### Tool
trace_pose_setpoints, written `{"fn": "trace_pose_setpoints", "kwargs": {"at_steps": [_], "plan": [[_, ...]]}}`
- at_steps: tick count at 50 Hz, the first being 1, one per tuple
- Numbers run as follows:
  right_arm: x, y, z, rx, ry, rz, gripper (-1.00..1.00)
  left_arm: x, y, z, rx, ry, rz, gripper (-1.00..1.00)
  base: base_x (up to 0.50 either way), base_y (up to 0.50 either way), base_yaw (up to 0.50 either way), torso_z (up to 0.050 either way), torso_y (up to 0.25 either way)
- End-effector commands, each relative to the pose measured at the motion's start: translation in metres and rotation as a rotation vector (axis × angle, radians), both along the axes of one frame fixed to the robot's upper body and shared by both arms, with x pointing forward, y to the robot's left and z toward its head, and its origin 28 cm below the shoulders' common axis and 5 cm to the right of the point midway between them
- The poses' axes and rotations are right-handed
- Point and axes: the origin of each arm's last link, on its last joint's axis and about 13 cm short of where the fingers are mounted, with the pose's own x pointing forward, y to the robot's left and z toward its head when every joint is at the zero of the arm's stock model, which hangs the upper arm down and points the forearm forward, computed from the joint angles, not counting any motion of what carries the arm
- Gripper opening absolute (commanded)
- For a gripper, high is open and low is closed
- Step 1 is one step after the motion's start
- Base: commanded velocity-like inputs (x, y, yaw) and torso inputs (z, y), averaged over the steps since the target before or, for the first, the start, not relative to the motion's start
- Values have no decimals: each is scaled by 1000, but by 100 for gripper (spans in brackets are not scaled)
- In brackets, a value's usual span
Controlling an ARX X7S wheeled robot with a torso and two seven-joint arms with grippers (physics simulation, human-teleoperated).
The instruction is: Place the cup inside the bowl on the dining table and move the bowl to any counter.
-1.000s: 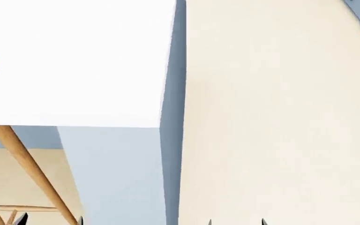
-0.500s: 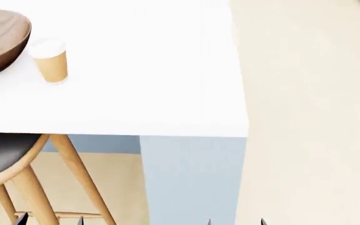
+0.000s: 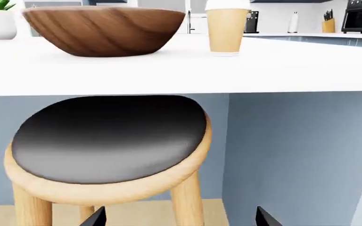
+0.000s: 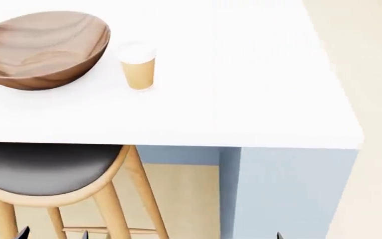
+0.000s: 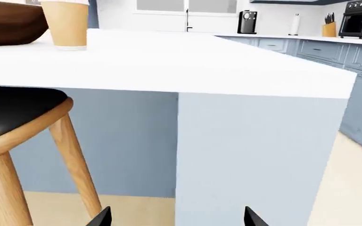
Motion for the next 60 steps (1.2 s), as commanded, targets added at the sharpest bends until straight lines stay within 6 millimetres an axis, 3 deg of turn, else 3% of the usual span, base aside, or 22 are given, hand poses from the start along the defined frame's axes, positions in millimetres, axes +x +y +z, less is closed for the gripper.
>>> {"fn": "trace_pose_setpoints", "kwargs": {"at_steps": [1,30,60], "plan": [[0,0,0,2,1,0,100,1,-1,0,0,-1,-1,100,8,500,0,0,0],[0,-2,0,24,2,-22,100,1,-1,0,1,3,-2,100,8,495,0,0,0],[1,-2,1,32,-2,-40,100,0,0,1,32,-18,-5,100,0,1,0,4,0]]}}
